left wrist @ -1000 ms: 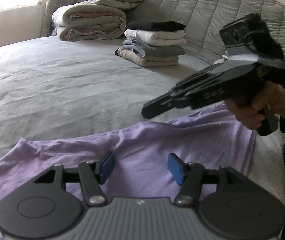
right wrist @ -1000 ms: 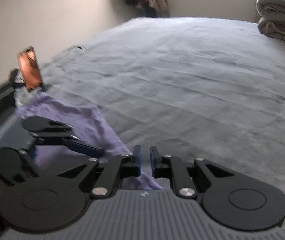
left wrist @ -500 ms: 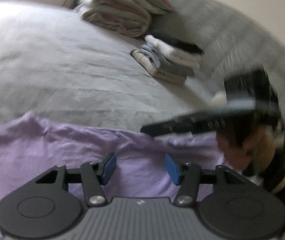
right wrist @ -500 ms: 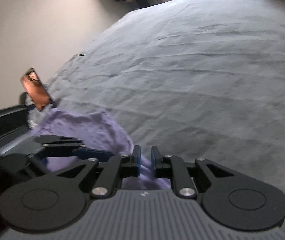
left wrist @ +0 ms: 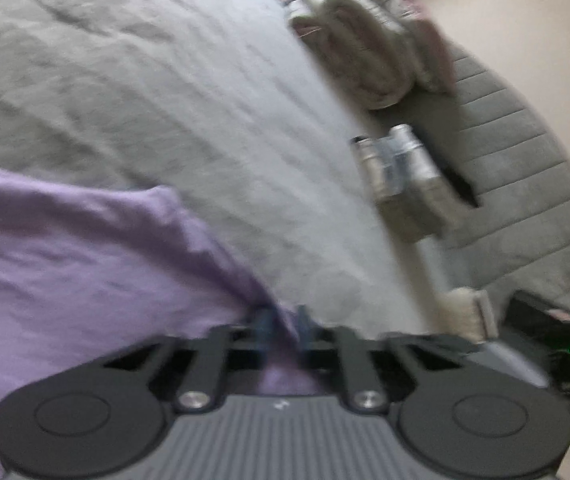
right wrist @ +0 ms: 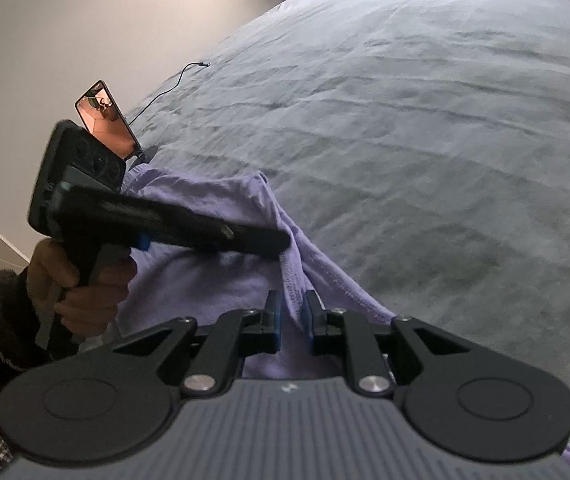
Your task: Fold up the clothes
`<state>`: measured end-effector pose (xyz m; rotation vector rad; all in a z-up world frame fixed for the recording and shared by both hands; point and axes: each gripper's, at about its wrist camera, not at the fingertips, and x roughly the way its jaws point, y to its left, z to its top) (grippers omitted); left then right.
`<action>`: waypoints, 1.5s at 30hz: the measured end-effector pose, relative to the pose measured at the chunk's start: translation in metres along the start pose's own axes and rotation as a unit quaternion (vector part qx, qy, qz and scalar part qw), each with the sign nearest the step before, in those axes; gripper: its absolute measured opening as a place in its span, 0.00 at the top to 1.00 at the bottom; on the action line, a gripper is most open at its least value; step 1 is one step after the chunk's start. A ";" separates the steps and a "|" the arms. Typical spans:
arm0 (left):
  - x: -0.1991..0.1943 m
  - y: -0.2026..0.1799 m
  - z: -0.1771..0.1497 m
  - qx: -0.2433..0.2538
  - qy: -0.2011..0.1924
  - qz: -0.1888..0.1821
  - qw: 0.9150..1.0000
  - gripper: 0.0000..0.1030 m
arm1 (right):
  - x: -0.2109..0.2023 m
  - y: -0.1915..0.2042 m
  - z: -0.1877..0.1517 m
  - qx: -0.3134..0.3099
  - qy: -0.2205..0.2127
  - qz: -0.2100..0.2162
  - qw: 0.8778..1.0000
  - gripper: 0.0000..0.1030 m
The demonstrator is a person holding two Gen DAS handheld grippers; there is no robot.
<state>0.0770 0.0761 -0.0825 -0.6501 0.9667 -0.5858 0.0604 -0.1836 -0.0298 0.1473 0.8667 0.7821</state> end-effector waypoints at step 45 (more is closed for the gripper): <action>-0.038 -0.007 0.030 0.244 -0.072 0.200 0.946 0.64 | -0.074 -0.021 -0.036 -0.090 -0.026 -0.182 0.979 0.63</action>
